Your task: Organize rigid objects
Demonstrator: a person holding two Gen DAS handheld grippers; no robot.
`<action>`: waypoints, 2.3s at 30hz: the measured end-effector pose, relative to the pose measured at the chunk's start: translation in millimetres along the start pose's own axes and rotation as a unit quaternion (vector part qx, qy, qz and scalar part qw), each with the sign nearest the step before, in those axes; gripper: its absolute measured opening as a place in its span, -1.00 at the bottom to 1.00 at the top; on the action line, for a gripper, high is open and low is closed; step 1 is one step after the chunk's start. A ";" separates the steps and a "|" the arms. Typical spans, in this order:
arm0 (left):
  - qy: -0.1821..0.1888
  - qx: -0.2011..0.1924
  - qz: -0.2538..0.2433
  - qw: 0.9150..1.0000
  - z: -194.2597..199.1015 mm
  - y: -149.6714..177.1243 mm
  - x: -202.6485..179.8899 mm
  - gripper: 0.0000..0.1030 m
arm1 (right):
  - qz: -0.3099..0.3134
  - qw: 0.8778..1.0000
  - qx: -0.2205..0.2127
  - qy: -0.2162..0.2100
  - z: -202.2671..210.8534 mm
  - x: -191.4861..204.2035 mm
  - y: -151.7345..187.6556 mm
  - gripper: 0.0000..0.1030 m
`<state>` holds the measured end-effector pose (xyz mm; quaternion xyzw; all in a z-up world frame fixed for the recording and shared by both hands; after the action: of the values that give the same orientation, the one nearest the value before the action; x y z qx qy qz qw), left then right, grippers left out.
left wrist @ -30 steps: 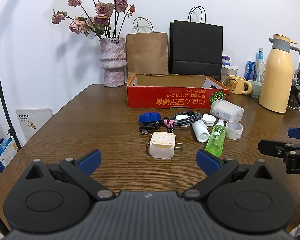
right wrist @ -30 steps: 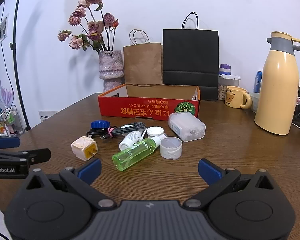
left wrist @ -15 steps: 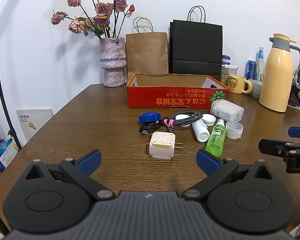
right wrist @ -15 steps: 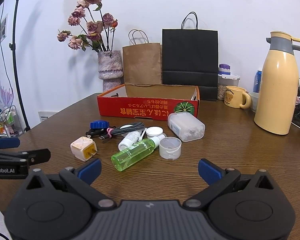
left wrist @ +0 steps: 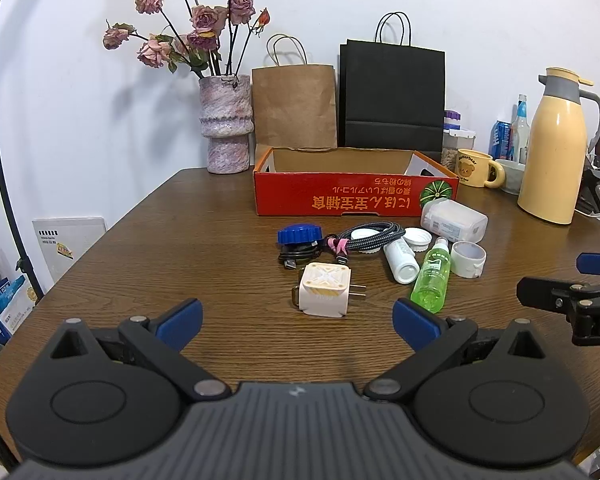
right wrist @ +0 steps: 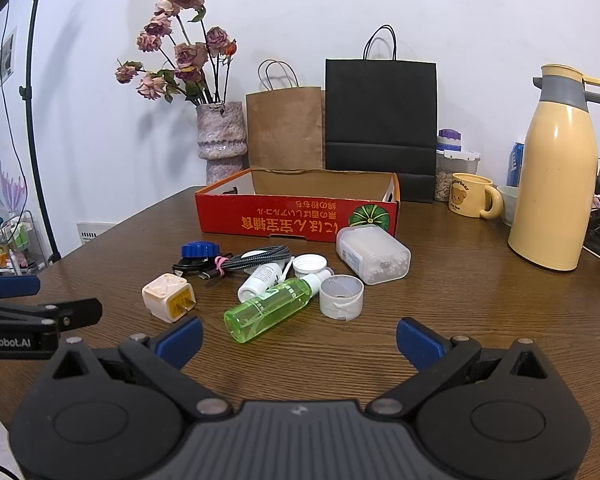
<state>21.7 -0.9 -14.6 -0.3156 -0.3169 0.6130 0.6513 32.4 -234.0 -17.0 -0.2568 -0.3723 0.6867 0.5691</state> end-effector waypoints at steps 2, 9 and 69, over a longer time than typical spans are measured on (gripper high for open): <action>-0.001 0.000 0.000 1.000 -0.1 0.1 -0.1 1.00 | 0.000 1.000 0.000 0.000 0.5 0.6 -0.2 1.00; 0.000 0.000 0.000 1.000 0.0 0.1 -0.1 1.00 | 0.001 1.000 0.000 0.000 0.8 1.1 -0.7 1.00; -0.002 0.006 -0.005 1.000 -5.7 -5.2 -3.5 1.00 | 0.000 1.000 0.001 0.000 2.9 1.3 -5.5 1.00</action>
<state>29.1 -4.8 -13.9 -0.3083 -0.3163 0.6122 0.6558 33.1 -233.0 -10.8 -0.2566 -0.3715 0.6872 0.5692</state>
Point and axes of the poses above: each gripper's, at about its wrist camera, not at the fingertips, and z roughly against the way its jaws point, x to its left, y to its underside, the point moved 2 cm from there along -z, roughly the way its jaws point, and after that the axes turned 10 degrees about x, right-handed, at the moved point
